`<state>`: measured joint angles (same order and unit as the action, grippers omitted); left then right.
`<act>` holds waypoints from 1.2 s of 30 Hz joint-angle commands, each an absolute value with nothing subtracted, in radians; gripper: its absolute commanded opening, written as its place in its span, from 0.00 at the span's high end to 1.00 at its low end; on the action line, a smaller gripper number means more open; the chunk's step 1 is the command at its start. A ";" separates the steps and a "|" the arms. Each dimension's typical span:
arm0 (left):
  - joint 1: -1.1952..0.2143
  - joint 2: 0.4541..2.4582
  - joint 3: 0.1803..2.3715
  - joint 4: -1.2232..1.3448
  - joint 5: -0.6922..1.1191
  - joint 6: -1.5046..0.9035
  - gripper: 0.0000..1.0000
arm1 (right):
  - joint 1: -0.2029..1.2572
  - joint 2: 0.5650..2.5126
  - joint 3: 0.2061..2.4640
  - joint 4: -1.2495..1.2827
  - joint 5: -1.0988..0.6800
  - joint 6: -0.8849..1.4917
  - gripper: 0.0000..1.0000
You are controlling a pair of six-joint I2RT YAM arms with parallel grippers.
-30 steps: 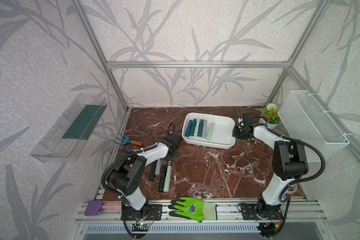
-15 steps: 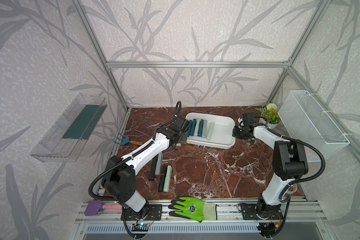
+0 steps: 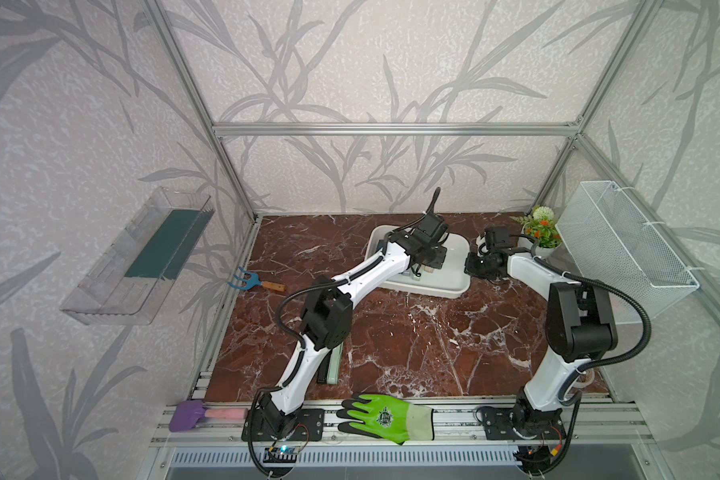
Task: Put the pruning pliers into the storage box
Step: Place the pruning pliers in the storage box.
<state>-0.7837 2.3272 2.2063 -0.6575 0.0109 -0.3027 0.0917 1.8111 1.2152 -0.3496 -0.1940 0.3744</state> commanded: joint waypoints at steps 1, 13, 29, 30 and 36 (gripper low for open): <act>-0.791 2.406 2.331 -0.729 0.041 -0.260 0.78 | 0.115 1.795 1.180 -0.375 -0.264 0.367 0.90; -0.786 2.624 2.534 -0.762 -0.041 -0.279 0.78 | 0.121 1.789 1.170 -0.367 -0.272 0.371 0.90; -0.732 2.696 2.541 -0.769 -0.114 -0.380 0.78 | 0.136 1.784 1.169 -0.367 -0.266 0.382 0.90; -0.729 2.696 2.542 -0.769 -0.121 -0.383 0.78 | 0.137 1.783 1.170 -0.369 -0.265 0.381 0.90; -0.705 2.699 2.543 -0.780 -0.143 -0.389 0.78 | 0.137 1.782 1.168 -0.370 -0.262 0.383 0.90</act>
<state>-0.7185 2.6797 2.5137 -0.7567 -0.1066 -0.3721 0.1154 1.8000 1.1915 -0.3191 -0.2192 0.3923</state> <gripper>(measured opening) 0.272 0.105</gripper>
